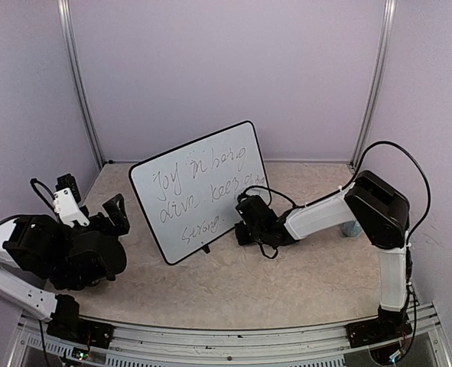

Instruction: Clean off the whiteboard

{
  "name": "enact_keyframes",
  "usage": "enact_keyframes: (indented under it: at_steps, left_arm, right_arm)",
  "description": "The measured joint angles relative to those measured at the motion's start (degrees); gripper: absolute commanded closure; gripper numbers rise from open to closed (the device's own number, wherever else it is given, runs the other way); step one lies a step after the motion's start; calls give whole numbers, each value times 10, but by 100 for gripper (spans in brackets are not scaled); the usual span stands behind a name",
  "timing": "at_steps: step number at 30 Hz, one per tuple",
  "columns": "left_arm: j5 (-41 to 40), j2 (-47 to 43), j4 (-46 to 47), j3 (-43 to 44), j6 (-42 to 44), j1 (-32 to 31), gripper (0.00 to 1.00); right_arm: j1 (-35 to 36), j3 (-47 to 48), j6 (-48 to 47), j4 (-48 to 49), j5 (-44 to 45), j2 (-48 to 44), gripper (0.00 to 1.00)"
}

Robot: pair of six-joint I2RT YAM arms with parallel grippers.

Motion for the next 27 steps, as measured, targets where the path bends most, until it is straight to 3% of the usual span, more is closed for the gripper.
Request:
enact_keyframes:
  at_steps: [5,7,10,15,17,23,27]
  left_arm:
    - [-30,-26,22,-11,12,-11,1]
    - [-39,-54,70,-31,52,-16,1]
    - [-46,-88,160,-58,133,-18,1]
    - [-45,-114,271,-91,232,-18,1]
    - [-37,-116,296,-92,254,-18,1]
    - [17,-155,435,-113,414,-19,1]
    - [68,-248,587,-199,504,-15,1]
  right_arm:
    - [24,-12,94,-24,62,-10,100]
    - [35,-12,129,-35,85,-10,100]
    - [53,-8,175,-57,117,-10,92]
    - [78,-2,213,-95,152,-10,56]
    - [84,-1,217,-105,155,-14,48]
    - [90,-47,193,-134,141,-68,36]
    - [90,-97,171,-132,139,-139,28]
